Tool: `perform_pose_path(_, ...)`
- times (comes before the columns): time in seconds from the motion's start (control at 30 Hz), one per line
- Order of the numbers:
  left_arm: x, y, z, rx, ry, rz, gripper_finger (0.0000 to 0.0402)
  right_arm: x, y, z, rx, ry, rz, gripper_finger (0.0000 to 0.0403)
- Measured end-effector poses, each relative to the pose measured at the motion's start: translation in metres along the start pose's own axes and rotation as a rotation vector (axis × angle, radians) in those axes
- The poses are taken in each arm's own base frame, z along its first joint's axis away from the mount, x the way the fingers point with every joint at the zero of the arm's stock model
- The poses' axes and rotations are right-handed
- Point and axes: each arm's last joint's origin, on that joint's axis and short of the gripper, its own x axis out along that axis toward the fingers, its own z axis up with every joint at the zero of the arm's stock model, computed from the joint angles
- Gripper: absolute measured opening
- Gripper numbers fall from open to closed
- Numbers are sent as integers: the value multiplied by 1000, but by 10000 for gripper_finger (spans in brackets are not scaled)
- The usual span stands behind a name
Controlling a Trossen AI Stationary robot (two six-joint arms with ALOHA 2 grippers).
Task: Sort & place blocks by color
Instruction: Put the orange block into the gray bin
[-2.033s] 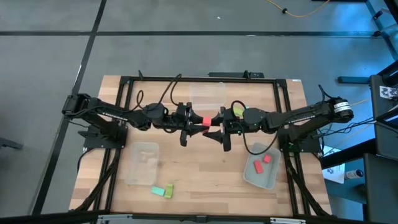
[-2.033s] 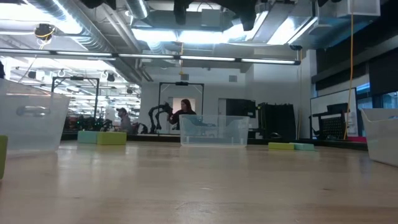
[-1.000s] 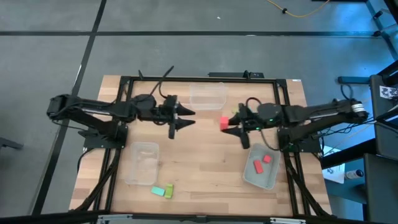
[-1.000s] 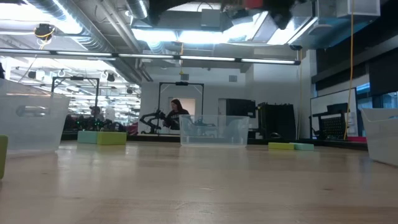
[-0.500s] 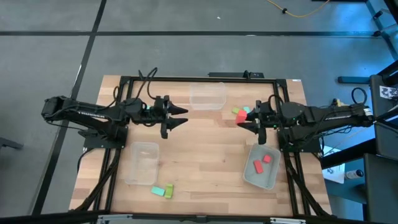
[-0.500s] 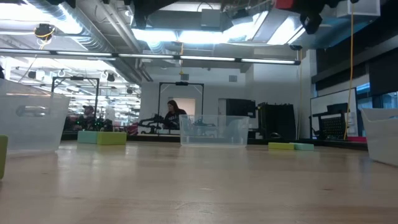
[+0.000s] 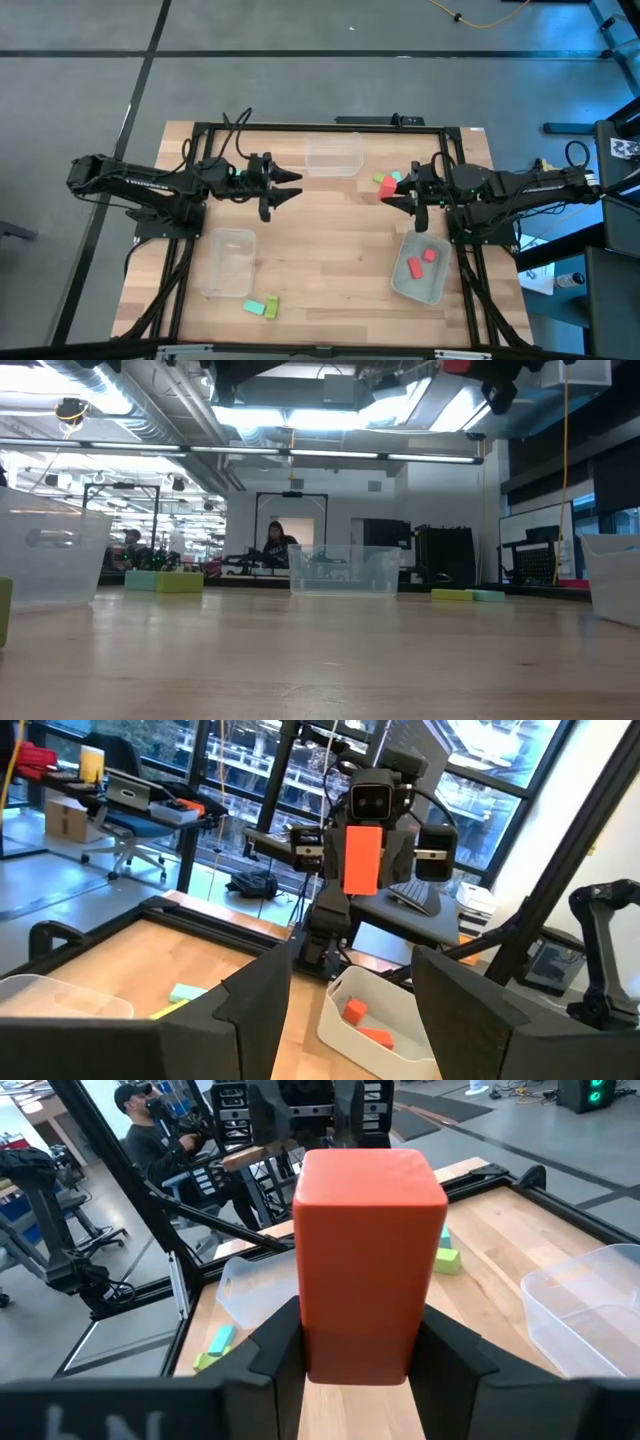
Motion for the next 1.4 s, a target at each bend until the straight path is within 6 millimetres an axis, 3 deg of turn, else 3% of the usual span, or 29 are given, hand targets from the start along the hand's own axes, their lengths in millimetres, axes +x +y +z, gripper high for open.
perform_pose_path(0.5,0,0,0,0,1,0,200,0,1,-1,64,20,37,135)
perform_pose_path(0.63,0,0,0,0,1,0,200,-1,4,-6,157,166,77,135)
perform_pose_path(0.9,0,1,0,-17,-10,33,200,-7,43,-58,404,861,197,135)
perform_pose_path(1.07,0,1,0,-17,-10,33,200,-21,74,-93,429,1176,144,135)
perform_pose_path(1.2,0,1,0,-17,-11,33,200,-23,88,-114,427,1254,32,135)
perform_pose_path(1.4,0,3,1,-18,-14,41,200,-6,87,-135,453,1274,-180,135)
